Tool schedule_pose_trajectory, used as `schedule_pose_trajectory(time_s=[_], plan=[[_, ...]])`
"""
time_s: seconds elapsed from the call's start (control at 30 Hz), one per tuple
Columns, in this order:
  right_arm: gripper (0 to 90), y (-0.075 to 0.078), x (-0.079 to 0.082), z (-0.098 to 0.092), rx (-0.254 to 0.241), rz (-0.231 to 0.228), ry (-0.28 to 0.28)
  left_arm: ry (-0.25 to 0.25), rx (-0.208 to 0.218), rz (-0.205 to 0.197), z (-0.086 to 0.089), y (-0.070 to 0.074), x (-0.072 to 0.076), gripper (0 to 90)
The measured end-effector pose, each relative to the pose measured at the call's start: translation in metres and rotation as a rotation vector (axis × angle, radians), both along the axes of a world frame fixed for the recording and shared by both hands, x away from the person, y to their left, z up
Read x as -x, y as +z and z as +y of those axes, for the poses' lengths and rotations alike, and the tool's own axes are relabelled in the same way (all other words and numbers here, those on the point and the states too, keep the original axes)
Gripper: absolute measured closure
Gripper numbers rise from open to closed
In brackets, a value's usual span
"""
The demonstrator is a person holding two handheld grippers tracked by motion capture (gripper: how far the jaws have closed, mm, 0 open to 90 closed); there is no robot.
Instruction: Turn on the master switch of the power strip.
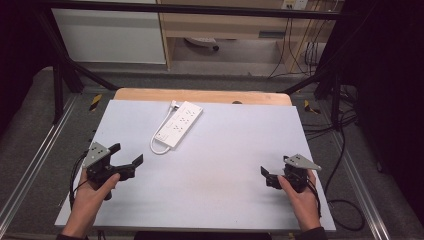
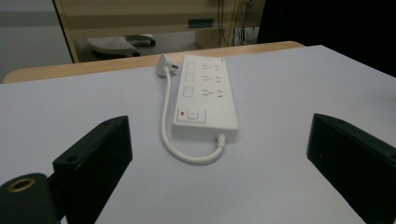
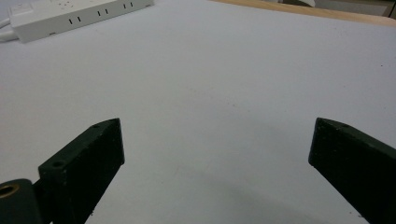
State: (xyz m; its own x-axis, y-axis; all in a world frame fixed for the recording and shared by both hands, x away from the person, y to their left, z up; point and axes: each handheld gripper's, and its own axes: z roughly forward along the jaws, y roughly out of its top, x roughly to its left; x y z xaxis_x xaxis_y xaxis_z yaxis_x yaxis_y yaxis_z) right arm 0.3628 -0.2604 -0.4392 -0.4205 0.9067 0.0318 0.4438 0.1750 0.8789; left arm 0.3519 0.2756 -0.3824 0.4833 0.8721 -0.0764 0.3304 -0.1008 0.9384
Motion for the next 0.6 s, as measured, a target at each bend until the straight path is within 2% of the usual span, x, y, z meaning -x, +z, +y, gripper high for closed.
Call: schedule_pose_trajectory(time_s=[0.23, 0.5, 0.6], plan=[[3.7, 0.0, 0.0, 0.0, -0.003, 0.0, -0.002, -0.015, -0.009, -0.006, -0.004, 0.012, -0.01, 6.2], [3.4, 0.001, 0.001, 0.0, -0.019, 0.003, -0.001, -0.024, -0.025, -0.006, -0.012, 0.017, -0.025, 6.2], [3.3, 0.0, 0.0, 0.0, -0.028, 0.009, -0.001, -0.028, -0.014, -0.012, -0.016, 0.019, -0.032, 6.2]])
